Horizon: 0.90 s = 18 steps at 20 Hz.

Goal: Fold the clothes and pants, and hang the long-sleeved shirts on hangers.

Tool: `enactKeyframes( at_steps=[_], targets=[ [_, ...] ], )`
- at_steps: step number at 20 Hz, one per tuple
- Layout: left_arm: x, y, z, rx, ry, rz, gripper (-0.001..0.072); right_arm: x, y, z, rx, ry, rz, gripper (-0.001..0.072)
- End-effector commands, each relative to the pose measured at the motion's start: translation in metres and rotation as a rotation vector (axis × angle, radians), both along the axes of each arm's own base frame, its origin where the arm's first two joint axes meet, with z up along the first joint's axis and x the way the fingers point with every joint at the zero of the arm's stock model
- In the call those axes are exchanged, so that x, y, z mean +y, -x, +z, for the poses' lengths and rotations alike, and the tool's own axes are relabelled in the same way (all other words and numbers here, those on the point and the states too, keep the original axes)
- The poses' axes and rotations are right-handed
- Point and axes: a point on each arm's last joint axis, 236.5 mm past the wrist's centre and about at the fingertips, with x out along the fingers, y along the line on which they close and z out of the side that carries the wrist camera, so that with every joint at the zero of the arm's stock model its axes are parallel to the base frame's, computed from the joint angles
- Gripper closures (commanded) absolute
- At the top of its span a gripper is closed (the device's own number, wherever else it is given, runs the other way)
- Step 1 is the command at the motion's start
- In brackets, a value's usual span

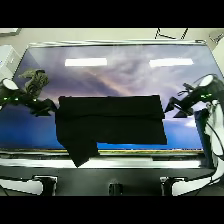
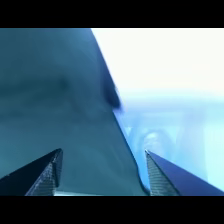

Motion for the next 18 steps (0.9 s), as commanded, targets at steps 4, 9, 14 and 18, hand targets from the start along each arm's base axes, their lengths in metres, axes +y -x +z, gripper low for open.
enactKeyframes(
  at_steps=[4,9,14,18],
  targets=[
    [-0.029,0.128,-0.037,0.142,0.104,-0.003,0.0118,-0.014,0.069,0.002,0.072,0.026,-0.030,0.0103],
    [-0.078,0.173,-0.066,0.130,0.251,0.079,0.0126,-0.001,0.103,-0.010,0.144,-0.008,-0.005,0.0110],
    [-0.092,0.161,-0.077,0.084,0.231,0.104,0.0126,0.001,0.109,-0.017,0.158,-0.012,-0.009,0.0110],
    [-0.096,0.155,-0.083,0.081,0.194,0.133,0.0581,0.001,0.109,-0.022,0.156,-0.008,-0.014,0.0111]
  ],
)
